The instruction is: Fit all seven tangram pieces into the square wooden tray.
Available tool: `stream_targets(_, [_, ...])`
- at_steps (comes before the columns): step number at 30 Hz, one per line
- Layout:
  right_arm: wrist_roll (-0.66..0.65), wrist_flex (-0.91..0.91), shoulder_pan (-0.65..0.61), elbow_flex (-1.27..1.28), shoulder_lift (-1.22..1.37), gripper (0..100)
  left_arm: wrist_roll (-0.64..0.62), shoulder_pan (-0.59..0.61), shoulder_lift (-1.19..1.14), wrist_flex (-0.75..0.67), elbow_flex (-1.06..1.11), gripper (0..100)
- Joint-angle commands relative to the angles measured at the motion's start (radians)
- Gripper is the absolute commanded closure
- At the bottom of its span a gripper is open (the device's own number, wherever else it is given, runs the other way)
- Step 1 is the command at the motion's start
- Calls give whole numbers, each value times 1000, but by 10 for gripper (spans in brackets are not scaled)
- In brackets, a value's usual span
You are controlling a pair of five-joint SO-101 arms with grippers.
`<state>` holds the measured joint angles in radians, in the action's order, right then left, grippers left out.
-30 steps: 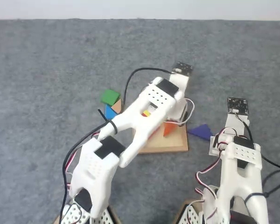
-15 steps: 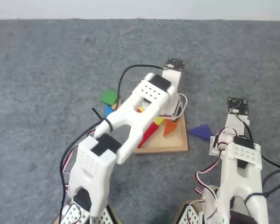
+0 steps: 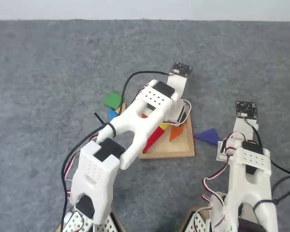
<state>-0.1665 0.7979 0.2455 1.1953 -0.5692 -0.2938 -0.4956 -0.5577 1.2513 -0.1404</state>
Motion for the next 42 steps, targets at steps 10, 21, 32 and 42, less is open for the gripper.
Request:
stream_targets(10, [9,-16,8,-41,-10,724,123,-101,-169,101,-266,833])
stream_targets(21, [9,-16,8,-41,-10,724,153,-104,-66,218,-390,834])
stream_targets(32, [9,-16,8,-41,-10,724,212,-98,9,127,-102,834])
stream_targets(42, [9,-18,8,-41,-10,724,235,-114,8,18,-2,834])
